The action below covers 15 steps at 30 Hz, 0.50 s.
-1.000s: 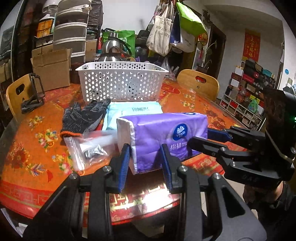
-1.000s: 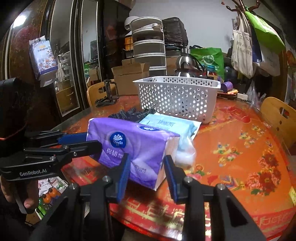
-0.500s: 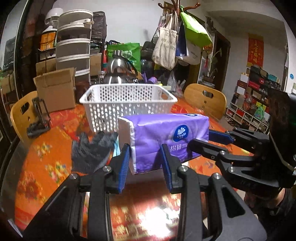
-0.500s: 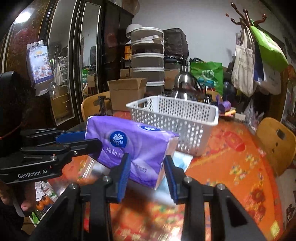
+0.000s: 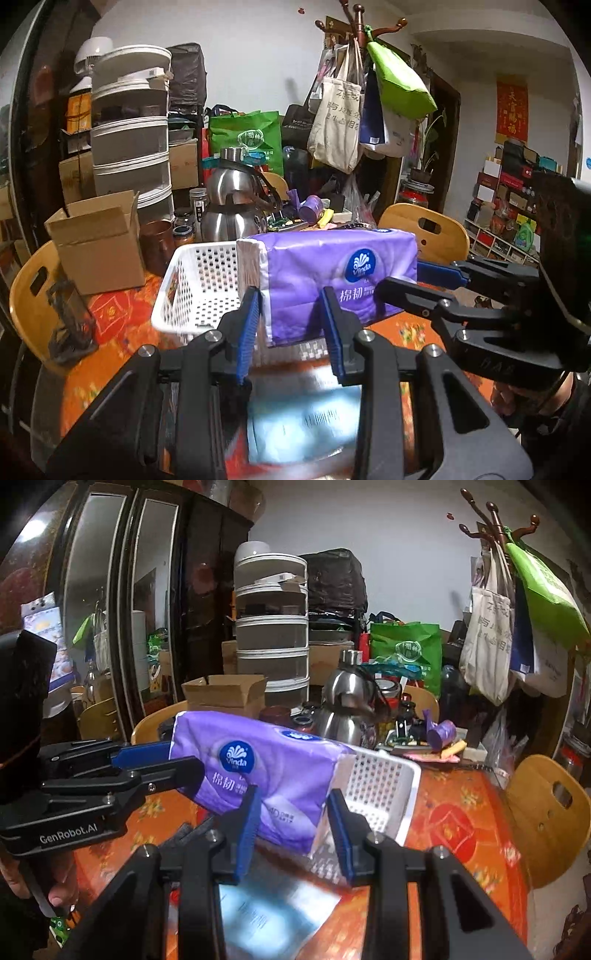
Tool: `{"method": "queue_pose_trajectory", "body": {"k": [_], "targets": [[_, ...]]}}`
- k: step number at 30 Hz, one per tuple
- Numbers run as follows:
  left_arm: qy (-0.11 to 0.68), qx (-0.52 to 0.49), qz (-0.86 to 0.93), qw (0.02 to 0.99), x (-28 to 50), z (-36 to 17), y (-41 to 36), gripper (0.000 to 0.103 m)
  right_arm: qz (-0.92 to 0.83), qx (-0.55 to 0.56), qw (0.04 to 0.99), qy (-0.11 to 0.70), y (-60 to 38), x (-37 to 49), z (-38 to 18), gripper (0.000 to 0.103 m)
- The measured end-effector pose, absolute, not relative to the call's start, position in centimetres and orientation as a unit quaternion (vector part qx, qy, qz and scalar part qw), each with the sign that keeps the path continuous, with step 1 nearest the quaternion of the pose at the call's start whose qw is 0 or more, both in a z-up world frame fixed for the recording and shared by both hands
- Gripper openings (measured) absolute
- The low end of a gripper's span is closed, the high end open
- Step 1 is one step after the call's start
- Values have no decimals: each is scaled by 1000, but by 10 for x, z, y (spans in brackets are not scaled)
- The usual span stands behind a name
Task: Organize soft objects
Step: 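Carry the tissue pack with both tools into the basket and release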
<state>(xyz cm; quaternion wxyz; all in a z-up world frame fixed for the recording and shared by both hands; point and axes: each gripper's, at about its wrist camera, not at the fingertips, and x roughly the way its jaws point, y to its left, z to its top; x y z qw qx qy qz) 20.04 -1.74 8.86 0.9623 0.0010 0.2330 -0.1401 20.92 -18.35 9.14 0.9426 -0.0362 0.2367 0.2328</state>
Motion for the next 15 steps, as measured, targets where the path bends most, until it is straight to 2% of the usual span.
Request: {"method": "queue_pose_trajectory", "body": {"k": [6,15], "targets": [[256,-7,-140,956,274,104,-17,31,230,-33,937,262,-182,269,92,36],[306,-15,-115,945,376,79,-13,31,234,-19,925,298,-170,338,60,36]]}}
